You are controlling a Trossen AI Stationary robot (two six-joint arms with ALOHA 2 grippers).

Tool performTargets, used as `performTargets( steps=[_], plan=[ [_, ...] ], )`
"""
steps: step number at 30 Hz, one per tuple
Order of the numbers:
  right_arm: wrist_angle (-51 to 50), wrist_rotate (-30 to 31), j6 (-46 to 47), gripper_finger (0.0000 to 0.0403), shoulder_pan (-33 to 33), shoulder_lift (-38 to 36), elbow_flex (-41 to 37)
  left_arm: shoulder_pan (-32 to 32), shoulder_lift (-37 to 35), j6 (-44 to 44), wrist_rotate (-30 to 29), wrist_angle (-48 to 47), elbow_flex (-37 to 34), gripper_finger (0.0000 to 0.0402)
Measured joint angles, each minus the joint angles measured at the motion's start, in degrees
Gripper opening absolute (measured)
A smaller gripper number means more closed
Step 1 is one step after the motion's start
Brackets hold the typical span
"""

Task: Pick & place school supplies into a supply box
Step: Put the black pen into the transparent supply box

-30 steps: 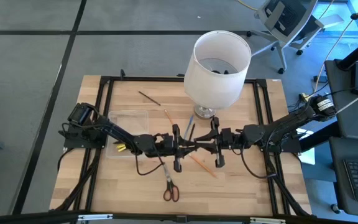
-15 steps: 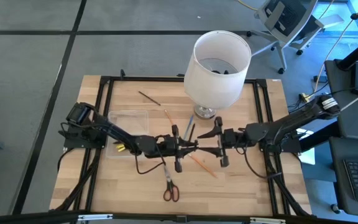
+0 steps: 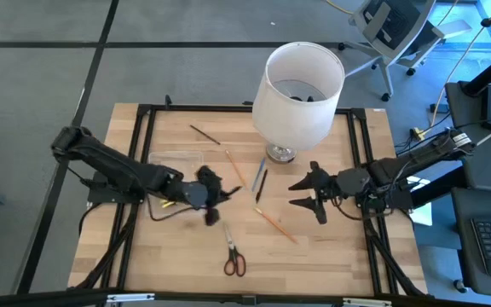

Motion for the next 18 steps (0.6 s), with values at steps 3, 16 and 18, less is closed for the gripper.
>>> performTargets(
  steps=[3,16,18],
  plan=[
    [-1.5,0.0,1.4,0.0211,0.0,1.1,0.0,0.0,-2.1,-7.6,6.4,-13.8,0.0,0.0024],
    [0.7,0.1,1.2,0.0211,-0.6,7.4,0.0,0.5,1.8,-11.7,17.4,-39.9,-1.0,0.0024],
    [1.3,0.1,1.4,0.0211,-0.6,8.3,0.0,0.9,3.2,-11.0,18.4,-39.7,-1.9,0.0024]
  ],
)
